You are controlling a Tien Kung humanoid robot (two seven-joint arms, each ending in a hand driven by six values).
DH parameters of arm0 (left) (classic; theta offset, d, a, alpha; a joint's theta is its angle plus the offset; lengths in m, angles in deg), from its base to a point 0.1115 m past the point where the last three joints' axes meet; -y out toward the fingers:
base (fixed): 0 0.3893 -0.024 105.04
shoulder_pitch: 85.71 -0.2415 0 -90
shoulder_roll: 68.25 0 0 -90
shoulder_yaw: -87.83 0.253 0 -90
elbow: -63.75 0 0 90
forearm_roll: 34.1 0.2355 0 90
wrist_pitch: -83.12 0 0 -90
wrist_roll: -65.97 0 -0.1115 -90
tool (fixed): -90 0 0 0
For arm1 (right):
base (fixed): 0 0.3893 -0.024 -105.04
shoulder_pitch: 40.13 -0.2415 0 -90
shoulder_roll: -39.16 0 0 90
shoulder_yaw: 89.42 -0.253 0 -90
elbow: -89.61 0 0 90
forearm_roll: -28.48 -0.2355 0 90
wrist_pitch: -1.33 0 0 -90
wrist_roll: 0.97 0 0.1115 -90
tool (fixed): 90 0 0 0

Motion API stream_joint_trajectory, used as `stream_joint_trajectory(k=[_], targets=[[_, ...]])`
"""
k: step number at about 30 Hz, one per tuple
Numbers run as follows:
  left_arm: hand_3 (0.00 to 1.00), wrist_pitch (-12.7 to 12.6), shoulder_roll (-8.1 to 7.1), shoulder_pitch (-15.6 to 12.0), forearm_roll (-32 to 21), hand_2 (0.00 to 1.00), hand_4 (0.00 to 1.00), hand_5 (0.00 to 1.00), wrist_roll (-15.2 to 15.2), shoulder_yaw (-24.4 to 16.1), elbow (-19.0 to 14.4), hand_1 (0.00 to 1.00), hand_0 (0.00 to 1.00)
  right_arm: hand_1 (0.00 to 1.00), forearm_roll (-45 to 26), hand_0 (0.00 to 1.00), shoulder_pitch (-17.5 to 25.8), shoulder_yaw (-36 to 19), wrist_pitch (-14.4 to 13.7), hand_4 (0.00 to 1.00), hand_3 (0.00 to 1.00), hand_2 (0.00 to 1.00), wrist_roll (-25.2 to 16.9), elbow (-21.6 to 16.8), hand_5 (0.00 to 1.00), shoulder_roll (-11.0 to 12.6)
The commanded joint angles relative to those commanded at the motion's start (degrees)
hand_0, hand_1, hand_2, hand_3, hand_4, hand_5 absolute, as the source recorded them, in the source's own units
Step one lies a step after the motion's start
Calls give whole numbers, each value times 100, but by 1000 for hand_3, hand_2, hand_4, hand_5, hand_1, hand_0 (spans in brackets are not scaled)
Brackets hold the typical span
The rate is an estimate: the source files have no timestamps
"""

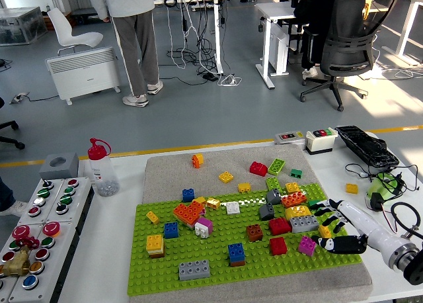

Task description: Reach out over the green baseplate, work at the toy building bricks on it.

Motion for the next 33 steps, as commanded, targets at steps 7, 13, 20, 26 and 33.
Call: stream_joint_trajectory(k=[7,13,20,26,33], targets=[[636,3,-4,38,-33,709,392,998,1,30,0,718,696,638,1310,471,-487,680,-191,764,809,765,-167,330,137,281],[636,-3,-9,64,-47,710,392,998,-1,30,0,718,696,633,2436,463,-771,1231,-293,762,816,773,-295,453,121,412],[636,-6,-12,72,-52,709,392,998,-2,33,0,718,696,632,3257,460,-1010,1683,-367,755,813,774,-491,574,102,510],[636,-5,-10,69,-55,708,392,998,3,42,0,717,696,625,3397,449,-1191,1992,-512,734,803,760,-738,756,73,532],[635,-3,-12,73,-65,708,392,998,5,54,0,718,696,618,3483,442,-1329,2191,-594,706,780,748,-851,990,45,520]])
